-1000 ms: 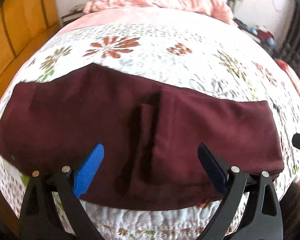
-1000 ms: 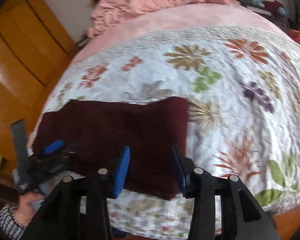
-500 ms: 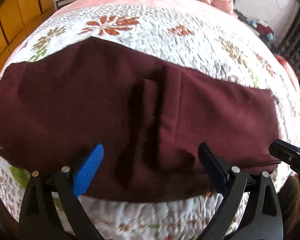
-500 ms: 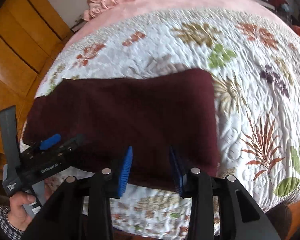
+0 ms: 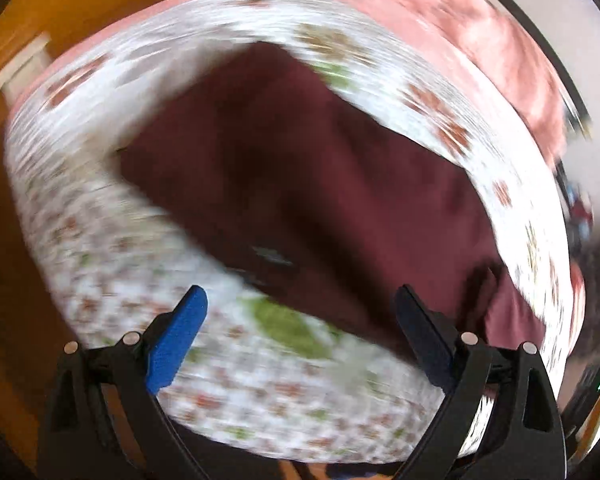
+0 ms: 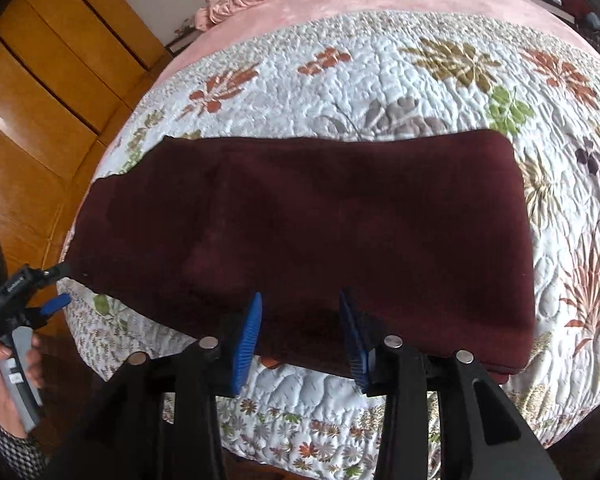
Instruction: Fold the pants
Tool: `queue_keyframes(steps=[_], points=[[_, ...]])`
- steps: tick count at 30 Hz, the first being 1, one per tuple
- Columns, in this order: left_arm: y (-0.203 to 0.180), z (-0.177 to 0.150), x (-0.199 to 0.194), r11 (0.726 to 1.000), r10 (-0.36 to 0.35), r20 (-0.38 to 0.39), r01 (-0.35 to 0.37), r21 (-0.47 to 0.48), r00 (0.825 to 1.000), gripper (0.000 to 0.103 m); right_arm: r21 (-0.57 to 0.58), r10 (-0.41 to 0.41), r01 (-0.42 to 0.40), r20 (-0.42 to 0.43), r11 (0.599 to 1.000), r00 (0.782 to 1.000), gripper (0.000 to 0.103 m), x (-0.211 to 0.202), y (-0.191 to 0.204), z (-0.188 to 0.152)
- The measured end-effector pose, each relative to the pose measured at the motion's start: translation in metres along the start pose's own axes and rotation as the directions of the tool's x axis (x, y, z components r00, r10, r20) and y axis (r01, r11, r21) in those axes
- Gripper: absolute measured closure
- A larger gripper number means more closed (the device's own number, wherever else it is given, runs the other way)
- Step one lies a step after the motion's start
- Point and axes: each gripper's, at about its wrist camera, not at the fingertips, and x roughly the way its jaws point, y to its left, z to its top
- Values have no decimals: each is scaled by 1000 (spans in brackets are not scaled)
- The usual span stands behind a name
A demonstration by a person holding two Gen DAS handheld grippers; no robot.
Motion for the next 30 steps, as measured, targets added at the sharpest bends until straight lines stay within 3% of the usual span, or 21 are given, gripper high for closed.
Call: queue_keyframes(steps=[3, 5, 8, 16, 17, 20, 22, 27, 30], points=[[33, 11, 7, 991, -45, -14, 43, -125, 999, 10, 8, 1, -1, -10, 1000, 1000, 62, 7, -4, -2], [46, 17, 16, 982, -81, -17, 77, -174, 997, 19, 8, -4, 4, -12, 1000, 1000, 62, 10, -4, -2], [52, 27, 31, 973, -111, -34, 102, -206, 993, 23, 5, -10, 10, -12, 1000, 1000, 62, 13, -4, -2], [54, 51, 52, 954, -141, 11, 139, -267, 990, 23, -8, -14, 14, -6, 1000, 1000, 60, 16, -5, -3], [54, 52, 53, 948, -157, 21, 156, -276, 987, 38, -9, -14, 14, -4, 1000, 1000, 59, 17, -5, -4], [53, 57, 48, 936, -208, 72, 220, -274, 975, 48, -20, -20, 19, -2, 1000, 1000, 58, 18, -3, -4], [59, 55, 44, 917, -266, 116, 289, -275, 957, 50, -24, -19, 19, -1, 1000, 1000, 56, 18, -3, -4], [77, 56, 65, 889, -295, 79, 304, -343, 952, 46, -31, -19, 19, -2, 999, 1000, 53, 20, -2, -3], [72, 64, 68, 888, -295, 70, 300, -349, 953, 35, -44, -19, 19, -1, 999, 1000, 51, 21, 0, -4]])
